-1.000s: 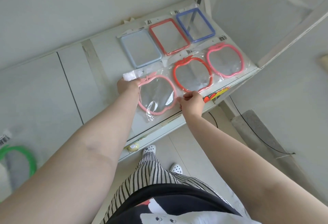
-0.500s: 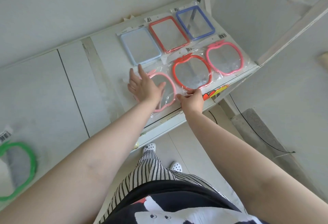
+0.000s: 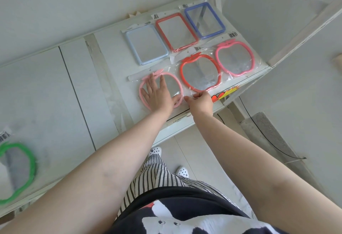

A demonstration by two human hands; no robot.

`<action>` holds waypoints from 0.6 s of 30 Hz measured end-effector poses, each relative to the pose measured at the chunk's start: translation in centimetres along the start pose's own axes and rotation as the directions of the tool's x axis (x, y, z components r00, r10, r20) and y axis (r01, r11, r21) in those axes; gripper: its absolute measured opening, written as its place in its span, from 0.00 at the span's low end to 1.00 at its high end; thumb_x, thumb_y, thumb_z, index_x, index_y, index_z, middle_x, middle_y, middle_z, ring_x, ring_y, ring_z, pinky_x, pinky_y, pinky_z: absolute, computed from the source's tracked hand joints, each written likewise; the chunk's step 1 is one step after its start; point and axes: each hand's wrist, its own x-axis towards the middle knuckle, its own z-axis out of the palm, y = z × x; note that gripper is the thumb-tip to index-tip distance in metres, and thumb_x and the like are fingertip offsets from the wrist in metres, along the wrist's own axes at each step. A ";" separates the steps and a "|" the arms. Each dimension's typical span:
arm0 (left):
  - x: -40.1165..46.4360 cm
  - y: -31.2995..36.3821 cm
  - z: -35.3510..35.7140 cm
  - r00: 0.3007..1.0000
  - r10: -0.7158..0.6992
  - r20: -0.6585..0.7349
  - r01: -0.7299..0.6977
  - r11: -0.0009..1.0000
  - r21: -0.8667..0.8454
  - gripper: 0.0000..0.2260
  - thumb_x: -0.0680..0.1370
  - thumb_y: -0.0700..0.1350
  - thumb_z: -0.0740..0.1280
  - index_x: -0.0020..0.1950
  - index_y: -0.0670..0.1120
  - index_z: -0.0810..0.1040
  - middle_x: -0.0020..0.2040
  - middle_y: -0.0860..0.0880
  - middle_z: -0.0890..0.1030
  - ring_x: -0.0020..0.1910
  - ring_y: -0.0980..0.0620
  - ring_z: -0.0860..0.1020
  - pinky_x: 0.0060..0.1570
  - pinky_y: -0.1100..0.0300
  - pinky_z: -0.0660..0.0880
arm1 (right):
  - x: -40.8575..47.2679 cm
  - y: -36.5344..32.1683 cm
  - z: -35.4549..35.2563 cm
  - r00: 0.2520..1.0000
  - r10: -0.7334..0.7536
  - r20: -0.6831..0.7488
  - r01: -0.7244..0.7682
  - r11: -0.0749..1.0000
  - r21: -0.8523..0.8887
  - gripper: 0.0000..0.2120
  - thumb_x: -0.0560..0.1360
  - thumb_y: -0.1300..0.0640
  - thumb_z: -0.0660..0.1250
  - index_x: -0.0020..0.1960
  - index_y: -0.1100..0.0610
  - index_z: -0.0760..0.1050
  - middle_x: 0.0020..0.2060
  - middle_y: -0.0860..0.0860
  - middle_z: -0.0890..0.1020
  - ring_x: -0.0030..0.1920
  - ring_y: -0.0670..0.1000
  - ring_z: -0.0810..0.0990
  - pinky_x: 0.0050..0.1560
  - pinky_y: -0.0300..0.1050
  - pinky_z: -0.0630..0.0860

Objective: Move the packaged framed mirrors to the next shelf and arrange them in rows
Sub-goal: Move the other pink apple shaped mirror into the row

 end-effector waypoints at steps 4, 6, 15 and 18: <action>0.0 -0.3 0.2 1.000 0.013 -0.010 -0.013 1.000 0.008 0.42 0.69 0.60 0.72 0.77 0.50 0.58 0.80 0.46 0.48 0.79 0.45 0.48 0.75 0.42 0.50 | 0.1 0.0 0.0 1.000 -0.002 0.000 0.002 1.000 -0.019 0.13 0.70 0.50 0.71 0.48 0.53 0.70 0.43 0.48 0.78 0.46 0.53 0.79 0.50 0.52 0.78; 0.0 -0.3 0.1 1.000 0.012 -0.002 -0.012 1.000 0.019 0.42 0.69 0.60 0.72 0.77 0.50 0.57 0.80 0.46 0.48 0.79 0.45 0.47 0.75 0.42 0.50 | 0.0 0.0 0.0 1.000 -0.002 -0.001 0.002 0.999 -0.039 0.13 0.70 0.50 0.71 0.49 0.53 0.70 0.43 0.48 0.78 0.46 0.53 0.79 0.50 0.52 0.78; -0.5 0.1 -0.1 1.000 0.008 -0.018 -0.008 1.000 0.005 0.39 0.70 0.59 0.71 0.76 0.50 0.60 0.79 0.45 0.50 0.79 0.43 0.50 0.75 0.44 0.51 | -0.6 0.2 -0.6 1.000 -0.013 0.000 0.013 0.995 -0.103 0.14 0.71 0.47 0.69 0.50 0.54 0.71 0.46 0.50 0.80 0.48 0.54 0.79 0.44 0.45 0.71; -1.2 -0.2 -0.4 0.998 0.019 -0.055 -0.021 0.999 -0.033 0.33 0.72 0.57 0.69 0.75 0.50 0.63 0.78 0.46 0.58 0.77 0.44 0.54 0.75 0.47 0.52 | -1.2 0.2 -1.1 0.999 -0.033 -0.016 0.031 0.992 -0.123 0.14 0.72 0.47 0.69 0.51 0.53 0.71 0.46 0.49 0.79 0.47 0.53 0.78 0.45 0.45 0.71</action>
